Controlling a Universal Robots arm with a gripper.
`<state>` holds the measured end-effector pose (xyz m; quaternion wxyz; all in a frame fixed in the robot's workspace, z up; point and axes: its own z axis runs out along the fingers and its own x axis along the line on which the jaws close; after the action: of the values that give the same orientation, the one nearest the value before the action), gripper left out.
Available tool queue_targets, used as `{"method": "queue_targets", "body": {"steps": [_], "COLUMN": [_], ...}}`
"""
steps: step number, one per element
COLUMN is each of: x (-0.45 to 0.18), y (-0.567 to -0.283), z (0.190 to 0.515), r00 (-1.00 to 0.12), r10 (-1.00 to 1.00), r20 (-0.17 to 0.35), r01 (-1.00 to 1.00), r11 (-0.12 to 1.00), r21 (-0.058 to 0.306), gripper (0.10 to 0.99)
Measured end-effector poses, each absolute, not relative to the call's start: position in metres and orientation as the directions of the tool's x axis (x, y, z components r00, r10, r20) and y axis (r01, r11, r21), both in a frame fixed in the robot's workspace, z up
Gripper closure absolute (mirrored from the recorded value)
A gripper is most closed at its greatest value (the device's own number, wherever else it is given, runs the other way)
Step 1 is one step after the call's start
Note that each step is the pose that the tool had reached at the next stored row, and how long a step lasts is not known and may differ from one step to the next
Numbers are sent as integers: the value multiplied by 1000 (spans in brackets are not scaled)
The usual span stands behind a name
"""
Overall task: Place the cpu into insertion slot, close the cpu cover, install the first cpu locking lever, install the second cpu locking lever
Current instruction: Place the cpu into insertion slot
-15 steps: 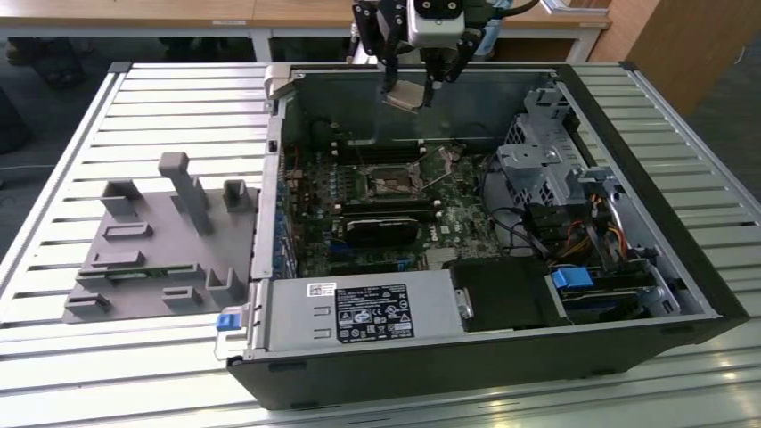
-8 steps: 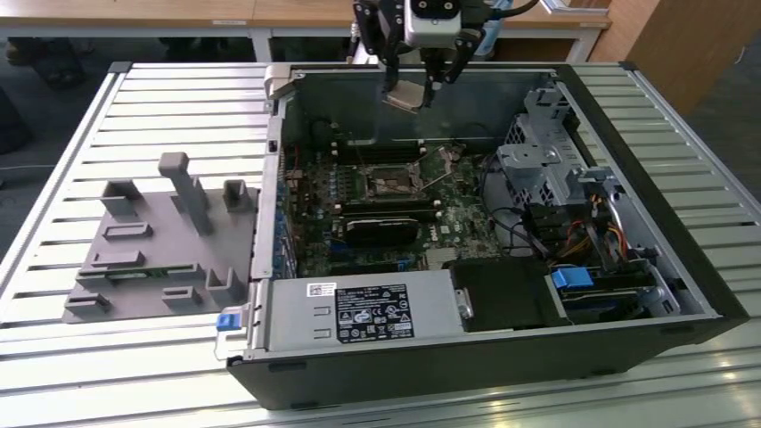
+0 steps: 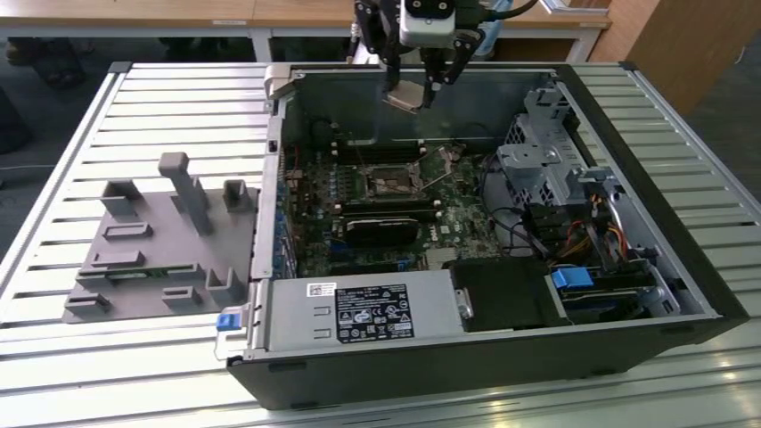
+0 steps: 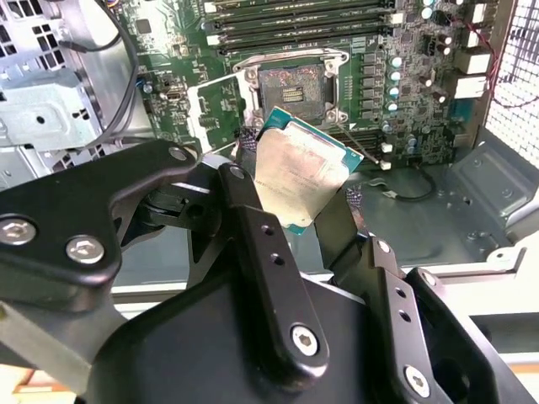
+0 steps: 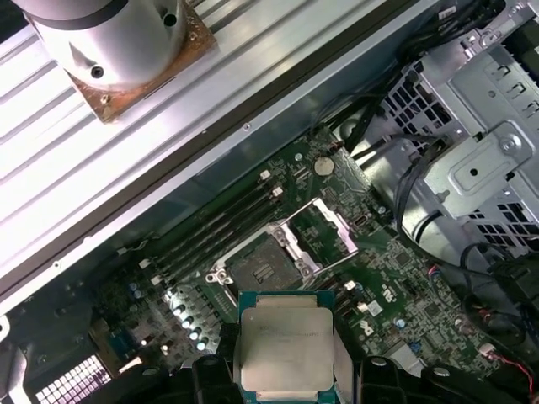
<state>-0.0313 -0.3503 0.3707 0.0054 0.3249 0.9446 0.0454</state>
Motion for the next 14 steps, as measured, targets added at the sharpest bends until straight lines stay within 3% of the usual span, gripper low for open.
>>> {"method": "queue_targets", "body": {"steps": [14], "x": [-31], "y": [-350], "z": [371], "r00": [-729], "r10": [684], "r20": [19], "r01": [683], "r11": [725], "r21": [89], "gripper": [561]}}
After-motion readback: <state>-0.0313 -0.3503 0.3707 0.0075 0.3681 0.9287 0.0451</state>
